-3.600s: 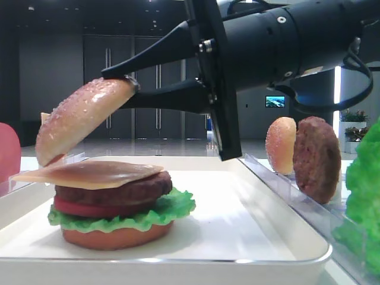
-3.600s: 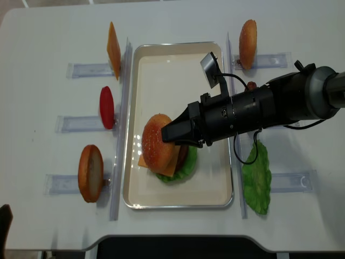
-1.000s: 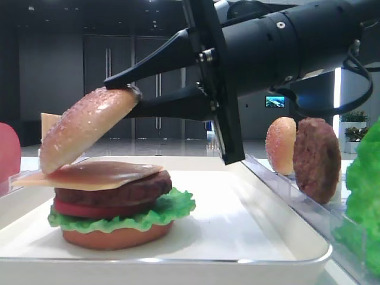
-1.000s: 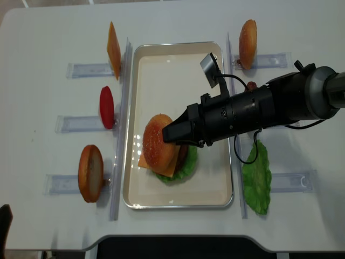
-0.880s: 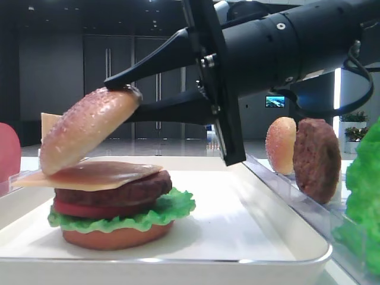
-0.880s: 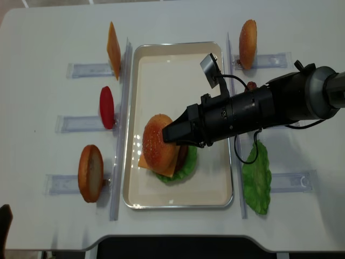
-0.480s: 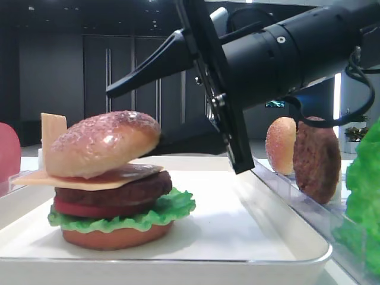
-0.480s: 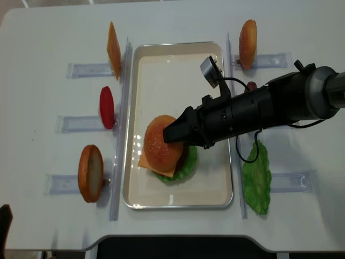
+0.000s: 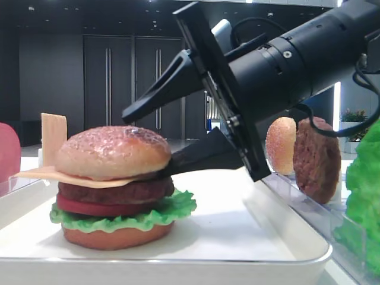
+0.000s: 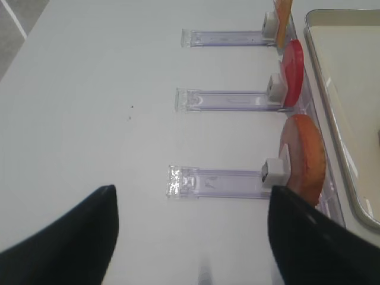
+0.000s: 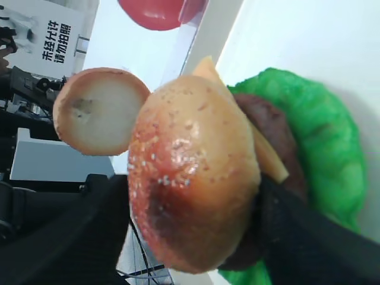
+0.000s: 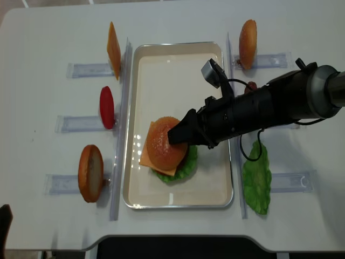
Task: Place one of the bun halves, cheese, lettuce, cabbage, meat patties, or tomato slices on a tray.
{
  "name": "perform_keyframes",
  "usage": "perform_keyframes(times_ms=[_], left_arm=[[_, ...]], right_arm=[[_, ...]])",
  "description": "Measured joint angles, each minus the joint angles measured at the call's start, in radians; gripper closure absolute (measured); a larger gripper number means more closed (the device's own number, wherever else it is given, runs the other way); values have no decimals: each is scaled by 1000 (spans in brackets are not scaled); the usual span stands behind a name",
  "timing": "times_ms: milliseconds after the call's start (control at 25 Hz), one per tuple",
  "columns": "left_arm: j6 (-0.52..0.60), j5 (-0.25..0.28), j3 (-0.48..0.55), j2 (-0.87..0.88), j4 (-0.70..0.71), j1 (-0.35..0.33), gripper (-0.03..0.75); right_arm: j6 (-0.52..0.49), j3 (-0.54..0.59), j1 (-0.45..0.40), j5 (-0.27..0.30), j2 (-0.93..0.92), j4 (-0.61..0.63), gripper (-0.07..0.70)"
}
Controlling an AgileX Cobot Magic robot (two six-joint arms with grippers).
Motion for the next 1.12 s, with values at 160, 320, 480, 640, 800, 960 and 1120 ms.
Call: perform_keyframes(times_ms=[160, 320, 480, 640, 800, 960, 1120], left_arm=[[0, 0, 0, 0, 0, 0, 118], [0, 0, 0, 0, 0, 0, 118], [0, 0, 0, 0, 0, 0, 118], [0, 0, 0, 0, 0, 0, 118], [0, 0, 0, 0, 0, 0, 118], [0, 0, 0, 0, 0, 0, 118], [0, 0, 0, 0, 0, 0, 118]], right_arm=[[0, 0, -20, -19, -22, -29, 197], [0, 0, -27, -61, -57, -53, 183], [0, 0, -30, -79, -102, -70, 165], [0, 0, -30, -111, -182, -104, 162], [16, 0, -30, -193, -286, -246, 162], [129, 0, -61, -244, -366, -412, 162], [271, 0, -171, -254, -425, -570, 162]])
